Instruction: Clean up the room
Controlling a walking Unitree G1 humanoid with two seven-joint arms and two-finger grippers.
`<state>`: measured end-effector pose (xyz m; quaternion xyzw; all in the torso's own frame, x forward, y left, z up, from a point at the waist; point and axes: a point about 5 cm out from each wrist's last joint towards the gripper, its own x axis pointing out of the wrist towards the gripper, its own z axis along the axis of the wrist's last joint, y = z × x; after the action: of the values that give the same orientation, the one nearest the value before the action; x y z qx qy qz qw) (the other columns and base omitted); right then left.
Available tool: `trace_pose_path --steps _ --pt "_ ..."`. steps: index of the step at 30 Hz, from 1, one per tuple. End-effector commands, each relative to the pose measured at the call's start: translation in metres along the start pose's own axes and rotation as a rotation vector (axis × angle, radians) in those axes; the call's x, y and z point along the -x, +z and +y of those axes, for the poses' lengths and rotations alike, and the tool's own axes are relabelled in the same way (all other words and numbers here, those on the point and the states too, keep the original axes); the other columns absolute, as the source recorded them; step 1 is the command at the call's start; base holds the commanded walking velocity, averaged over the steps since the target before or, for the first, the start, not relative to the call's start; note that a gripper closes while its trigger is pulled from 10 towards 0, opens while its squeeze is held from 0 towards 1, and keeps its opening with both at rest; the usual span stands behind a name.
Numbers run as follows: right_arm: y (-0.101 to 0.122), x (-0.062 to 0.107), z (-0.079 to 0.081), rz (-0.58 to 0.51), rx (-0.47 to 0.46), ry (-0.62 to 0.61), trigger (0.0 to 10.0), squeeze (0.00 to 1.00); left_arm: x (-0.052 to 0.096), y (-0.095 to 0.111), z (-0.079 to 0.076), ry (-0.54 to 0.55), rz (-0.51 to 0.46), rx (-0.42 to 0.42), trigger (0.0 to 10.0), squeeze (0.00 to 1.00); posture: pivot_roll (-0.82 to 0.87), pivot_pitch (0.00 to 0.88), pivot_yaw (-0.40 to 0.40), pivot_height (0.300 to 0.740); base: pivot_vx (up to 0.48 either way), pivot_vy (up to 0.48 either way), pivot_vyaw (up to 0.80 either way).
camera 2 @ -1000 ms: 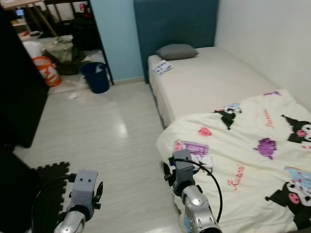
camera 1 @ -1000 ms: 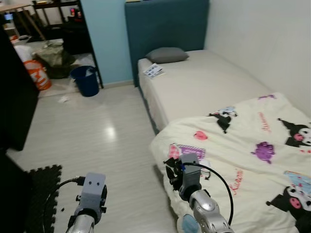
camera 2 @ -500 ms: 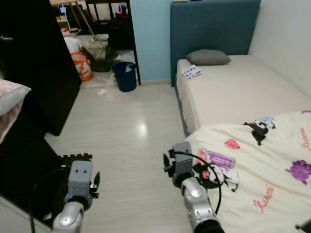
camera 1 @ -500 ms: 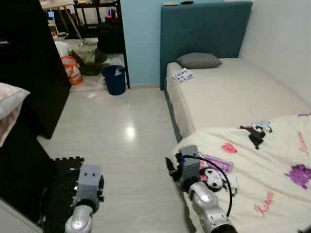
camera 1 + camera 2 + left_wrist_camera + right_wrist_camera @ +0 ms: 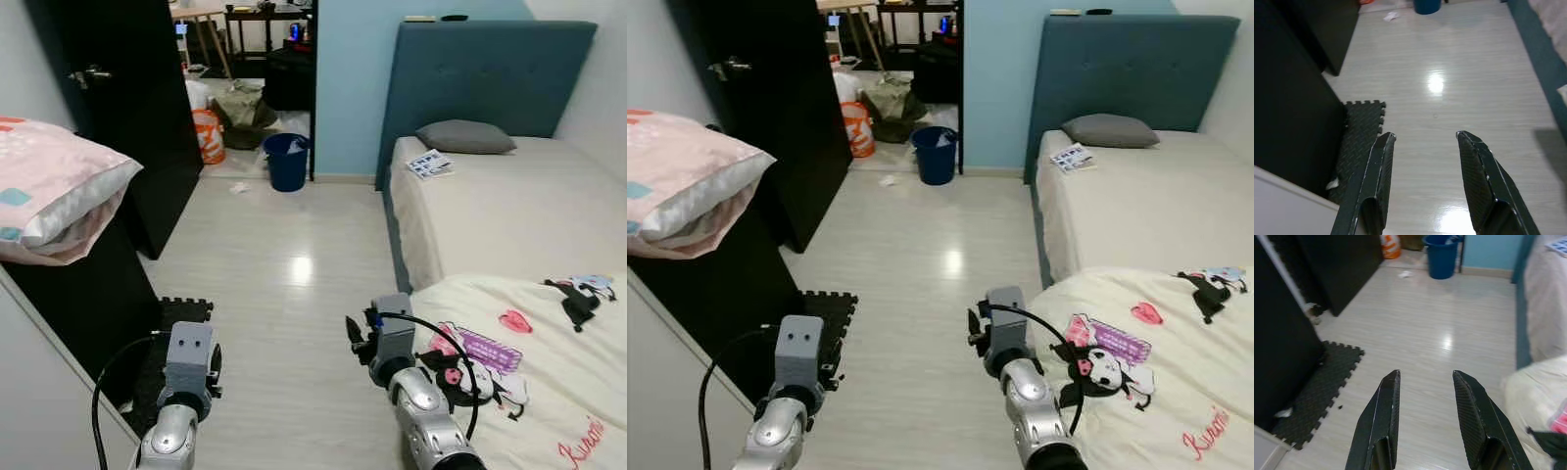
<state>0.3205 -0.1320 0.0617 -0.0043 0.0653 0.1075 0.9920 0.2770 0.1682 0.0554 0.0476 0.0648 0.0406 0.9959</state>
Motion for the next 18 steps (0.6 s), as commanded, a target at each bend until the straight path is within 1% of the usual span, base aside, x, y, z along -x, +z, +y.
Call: trace_pose_path --steps 1,18 --pt "-0.0056 0.0020 -0.0012 0.017 -0.009 -0.018 10.0 0.00 -0.0003 0.0007 -0.0002 -0.003 -0.001 0.018 10.0 0.00 -0.01 0.101 0.001 0.740 0.247 0.000 0.00" --pt "-0.0078 0.0044 -0.0040 0.018 -0.019 -0.043 10.0 0.00 0.0020 0.0005 -0.0007 -0.014 -0.001 0.035 10.0 0.00 -0.01 0.107 0.008 0.740 0.315 0.000 0.00"
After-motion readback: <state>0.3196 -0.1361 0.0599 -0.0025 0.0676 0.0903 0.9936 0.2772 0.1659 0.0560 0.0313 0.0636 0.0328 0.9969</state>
